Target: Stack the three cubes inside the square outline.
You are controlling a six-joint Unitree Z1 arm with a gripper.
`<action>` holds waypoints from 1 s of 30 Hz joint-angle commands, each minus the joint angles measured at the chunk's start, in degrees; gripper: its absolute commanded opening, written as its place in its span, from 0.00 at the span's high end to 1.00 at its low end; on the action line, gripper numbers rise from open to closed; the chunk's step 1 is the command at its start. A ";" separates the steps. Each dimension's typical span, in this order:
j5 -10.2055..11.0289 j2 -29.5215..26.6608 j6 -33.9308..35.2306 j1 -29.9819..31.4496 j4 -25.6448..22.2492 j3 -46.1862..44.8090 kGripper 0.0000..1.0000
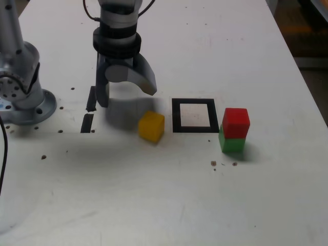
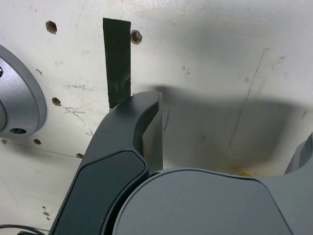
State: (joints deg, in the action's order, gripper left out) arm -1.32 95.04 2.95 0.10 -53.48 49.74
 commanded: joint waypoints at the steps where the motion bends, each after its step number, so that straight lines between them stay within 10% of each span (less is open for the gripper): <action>1: 0.15 -0.71 -0.20 -0.10 -0.37 -0.15 0.00; 30: 1.46 -2.68 4.99 -0.10 -4.37 3.29 0.02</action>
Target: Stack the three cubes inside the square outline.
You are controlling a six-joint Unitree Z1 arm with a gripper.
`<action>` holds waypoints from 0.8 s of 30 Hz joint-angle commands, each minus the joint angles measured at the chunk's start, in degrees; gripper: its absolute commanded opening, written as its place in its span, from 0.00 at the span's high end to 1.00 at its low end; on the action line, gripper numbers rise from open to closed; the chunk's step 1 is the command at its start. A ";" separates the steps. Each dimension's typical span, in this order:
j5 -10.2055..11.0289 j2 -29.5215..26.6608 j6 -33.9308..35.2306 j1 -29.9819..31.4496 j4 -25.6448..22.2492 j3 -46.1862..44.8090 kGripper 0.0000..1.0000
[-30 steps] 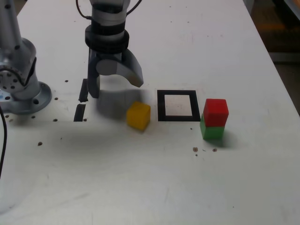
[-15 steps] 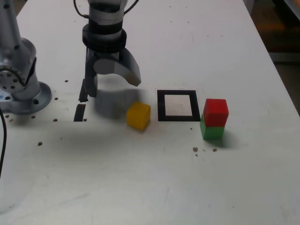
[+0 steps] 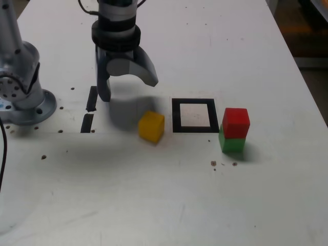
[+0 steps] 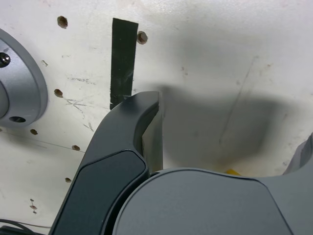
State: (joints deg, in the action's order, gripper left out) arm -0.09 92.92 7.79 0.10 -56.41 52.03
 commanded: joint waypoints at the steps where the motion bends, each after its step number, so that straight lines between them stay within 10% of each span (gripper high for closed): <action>1: 0.40 -0.74 0.18 -0.10 -2.70 1.97 0.02; 10: 1.76 -0.97 -0.27 -0.10 -15.85 18.34 0.04; 24: -0.38 8.11 -3.06 1.75 -23.79 40.56 0.04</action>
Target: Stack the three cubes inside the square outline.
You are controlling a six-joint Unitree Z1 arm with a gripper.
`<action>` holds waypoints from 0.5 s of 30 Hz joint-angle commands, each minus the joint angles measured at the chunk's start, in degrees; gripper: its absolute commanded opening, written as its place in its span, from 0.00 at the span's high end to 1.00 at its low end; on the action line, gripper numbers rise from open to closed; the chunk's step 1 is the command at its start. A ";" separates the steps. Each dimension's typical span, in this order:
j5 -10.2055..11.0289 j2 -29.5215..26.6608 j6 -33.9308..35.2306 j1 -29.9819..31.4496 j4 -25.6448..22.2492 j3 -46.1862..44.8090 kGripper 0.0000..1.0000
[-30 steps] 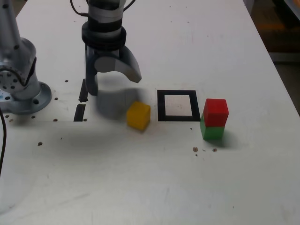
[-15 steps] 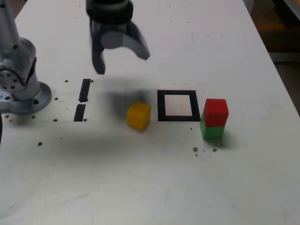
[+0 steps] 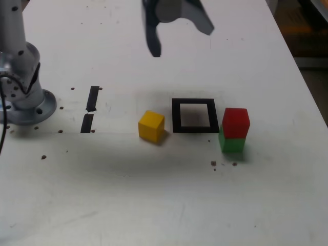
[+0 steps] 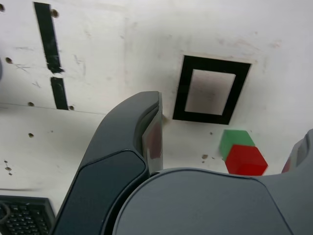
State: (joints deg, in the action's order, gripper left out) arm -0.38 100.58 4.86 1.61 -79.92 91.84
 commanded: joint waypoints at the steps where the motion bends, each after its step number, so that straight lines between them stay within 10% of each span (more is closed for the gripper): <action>1: -0.19 1.38 -0.18 0.57 -0.89 2.20 0.04; 15: -4.26 12.68 -0.56 6.69 -7.76 19.42 0.05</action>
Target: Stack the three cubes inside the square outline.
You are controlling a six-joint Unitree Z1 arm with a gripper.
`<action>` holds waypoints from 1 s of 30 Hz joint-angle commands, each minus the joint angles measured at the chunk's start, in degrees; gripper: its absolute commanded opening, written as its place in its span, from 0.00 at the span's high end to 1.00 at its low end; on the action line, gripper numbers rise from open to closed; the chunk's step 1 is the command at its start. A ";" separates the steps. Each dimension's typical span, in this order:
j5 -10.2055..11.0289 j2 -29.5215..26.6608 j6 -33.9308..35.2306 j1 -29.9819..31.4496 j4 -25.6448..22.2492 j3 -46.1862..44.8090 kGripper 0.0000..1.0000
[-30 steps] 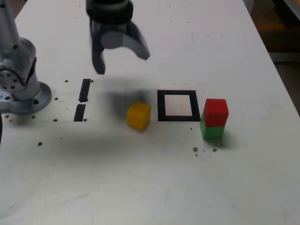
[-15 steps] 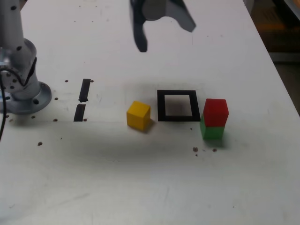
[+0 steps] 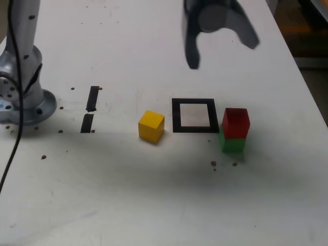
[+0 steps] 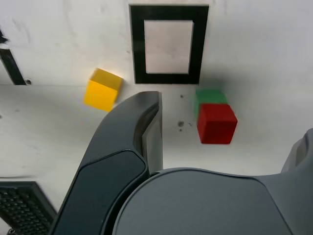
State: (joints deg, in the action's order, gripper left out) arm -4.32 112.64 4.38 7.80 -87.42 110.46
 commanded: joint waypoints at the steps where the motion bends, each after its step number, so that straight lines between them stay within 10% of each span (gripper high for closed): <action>1: -0.54 1.20 -0.08 0.95 -0.29 1.46 0.05; 30: -1.04 12.40 2.56 7.28 2.18 3.45 0.05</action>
State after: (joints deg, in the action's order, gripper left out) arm -5.47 124.33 6.90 14.98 -85.47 114.05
